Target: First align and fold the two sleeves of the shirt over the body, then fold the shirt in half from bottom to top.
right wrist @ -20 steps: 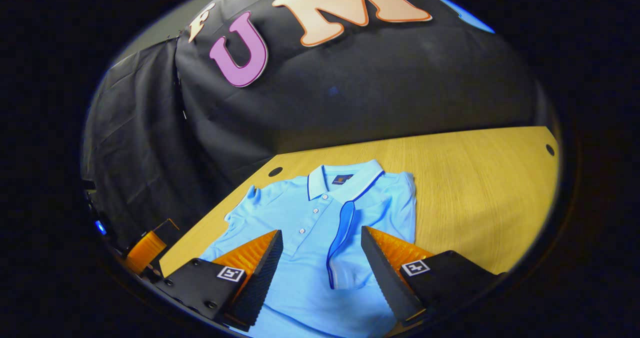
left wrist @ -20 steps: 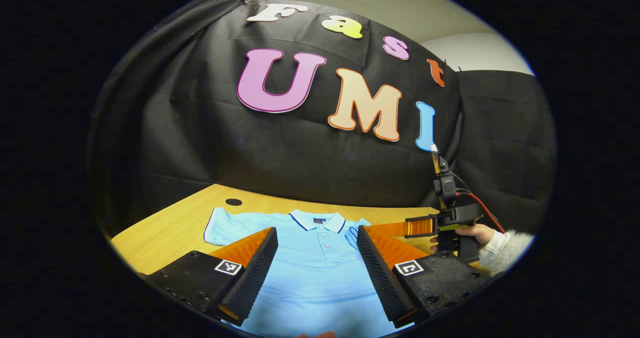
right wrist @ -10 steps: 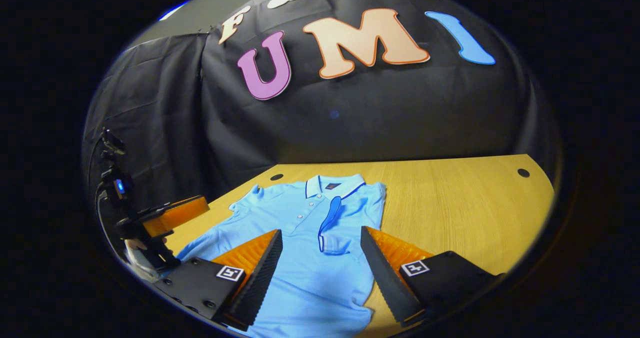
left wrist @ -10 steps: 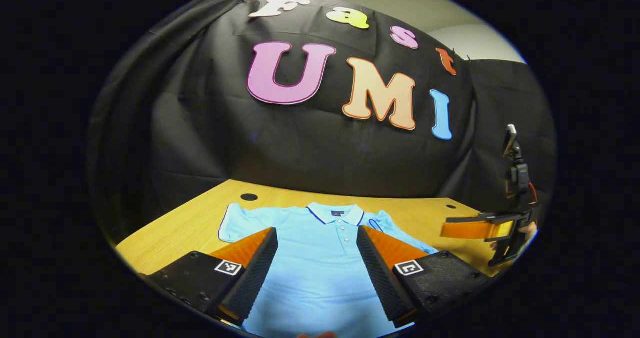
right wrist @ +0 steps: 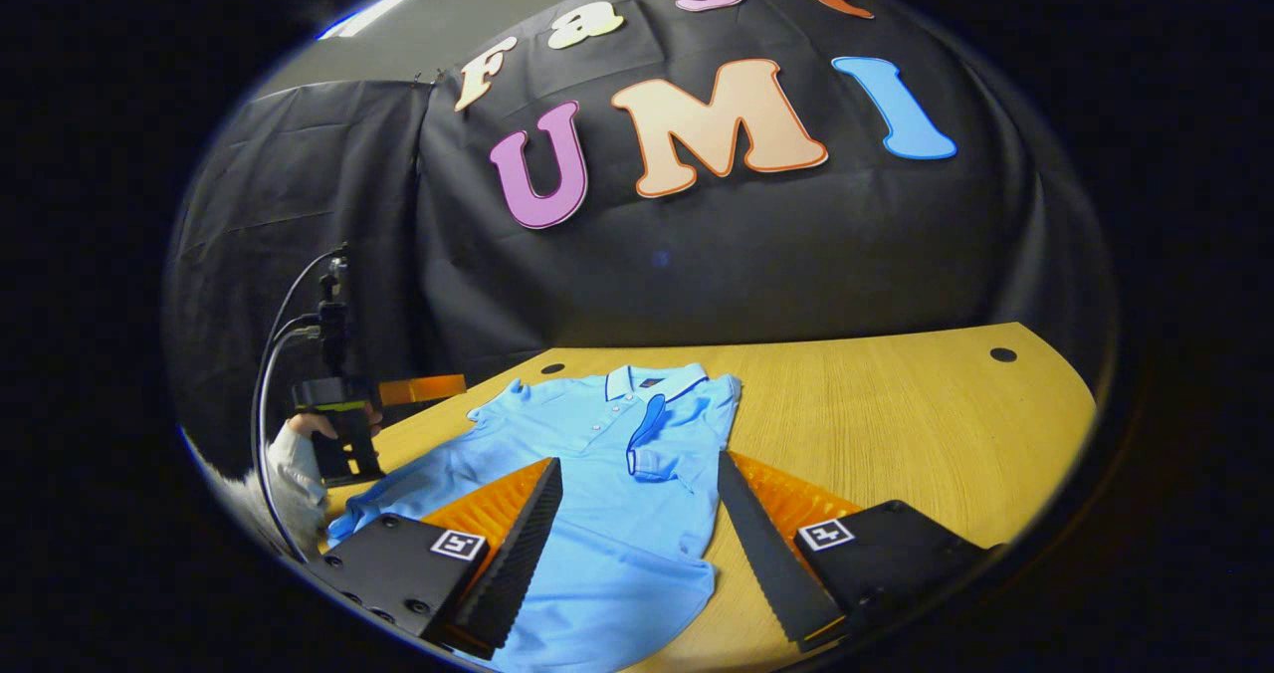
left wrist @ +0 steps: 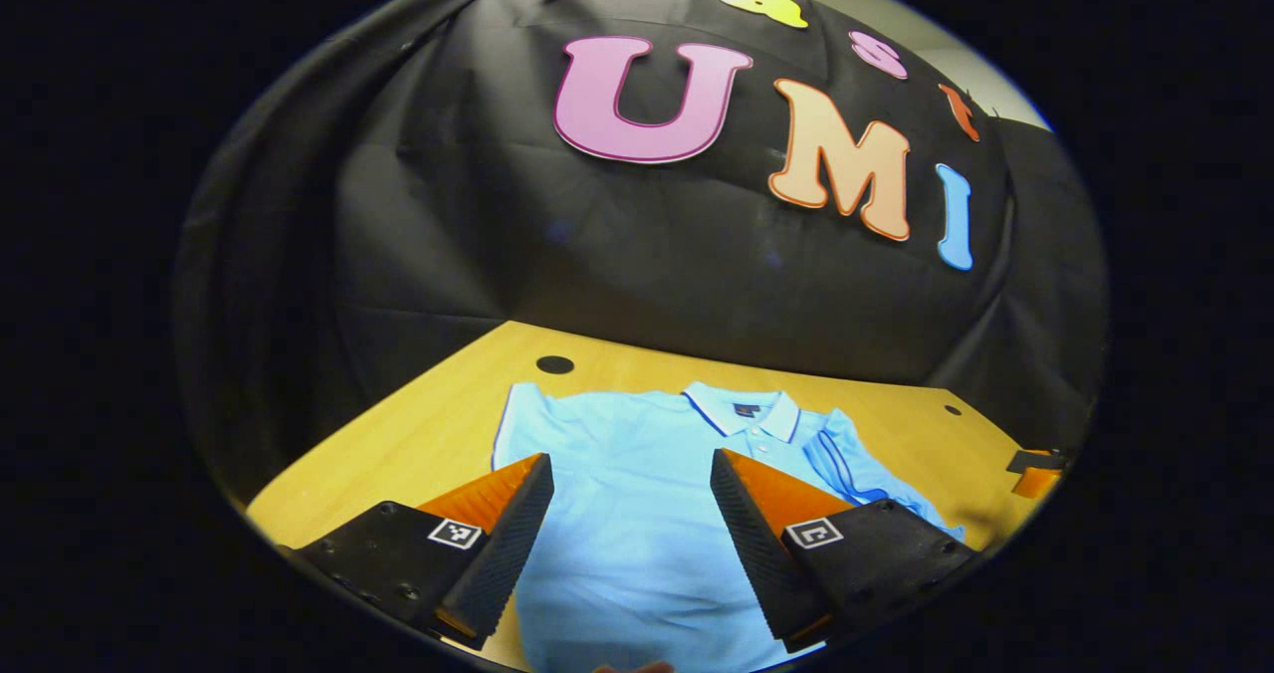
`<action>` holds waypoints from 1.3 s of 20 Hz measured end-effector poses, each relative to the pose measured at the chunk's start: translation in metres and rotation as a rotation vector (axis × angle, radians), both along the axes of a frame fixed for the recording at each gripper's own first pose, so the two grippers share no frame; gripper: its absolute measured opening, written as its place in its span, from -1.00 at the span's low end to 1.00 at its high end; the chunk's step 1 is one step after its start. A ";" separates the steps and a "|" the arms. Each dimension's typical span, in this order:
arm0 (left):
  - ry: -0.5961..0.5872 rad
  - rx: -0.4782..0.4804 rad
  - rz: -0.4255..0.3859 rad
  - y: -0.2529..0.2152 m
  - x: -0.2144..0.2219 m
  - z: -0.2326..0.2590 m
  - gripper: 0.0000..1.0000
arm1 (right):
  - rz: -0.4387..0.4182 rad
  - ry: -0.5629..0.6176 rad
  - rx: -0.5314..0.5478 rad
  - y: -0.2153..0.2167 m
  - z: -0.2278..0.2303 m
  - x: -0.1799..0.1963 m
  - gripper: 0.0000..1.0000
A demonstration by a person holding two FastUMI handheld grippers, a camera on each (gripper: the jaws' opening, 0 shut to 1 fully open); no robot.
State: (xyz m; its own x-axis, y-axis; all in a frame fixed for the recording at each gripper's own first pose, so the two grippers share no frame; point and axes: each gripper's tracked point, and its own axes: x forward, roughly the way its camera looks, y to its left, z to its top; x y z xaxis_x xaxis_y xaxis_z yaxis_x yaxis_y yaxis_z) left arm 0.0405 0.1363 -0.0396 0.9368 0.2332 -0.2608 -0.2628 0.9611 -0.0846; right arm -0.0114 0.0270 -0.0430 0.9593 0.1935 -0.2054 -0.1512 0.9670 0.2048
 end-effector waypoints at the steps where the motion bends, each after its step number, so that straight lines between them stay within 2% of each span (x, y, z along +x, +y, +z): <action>1: 0.022 -0.010 -0.001 0.012 0.008 0.001 0.89 | 0.011 -0.005 0.003 0.003 0.002 -0.001 0.96; 3: 0.054 -0.052 0.011 0.031 0.022 -0.002 0.93 | 0.021 -0.011 -0.010 0.004 0.000 -0.002 0.96; 4: 0.067 -0.068 0.014 0.039 0.030 -0.004 0.88 | 0.023 -0.012 -0.021 0.003 -0.002 -0.001 0.95; 8: 0.207 -0.029 0.065 0.079 0.050 -0.040 0.89 | 0.038 0.010 -0.016 0.005 -0.010 -0.001 0.96; 13: 0.332 -0.010 0.069 0.087 0.058 -0.071 0.87 | 0.030 0.030 -0.002 -0.003 -0.016 0.000 0.96; 19: 0.383 -0.018 0.071 0.086 0.062 -0.089 0.84 | 0.030 0.031 0.019 -0.007 -0.014 -0.002 0.96; 23: 0.400 -0.013 0.074 0.088 0.062 -0.093 0.72 | 0.039 0.018 0.026 -0.007 -0.009 -0.004 0.96; 26: 0.424 0.007 0.069 0.090 0.059 -0.093 0.55 | 0.032 0.027 0.025 -0.009 -0.013 -0.004 0.96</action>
State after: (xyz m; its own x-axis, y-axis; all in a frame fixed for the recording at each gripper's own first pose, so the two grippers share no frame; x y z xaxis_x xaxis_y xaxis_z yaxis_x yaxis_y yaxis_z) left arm 0.0996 0.2267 -0.1331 0.7294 0.2946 -0.6174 -0.3369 0.9402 0.0507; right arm -0.0150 0.0180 -0.0560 0.9468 0.2297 -0.2256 -0.1764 0.9563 0.2333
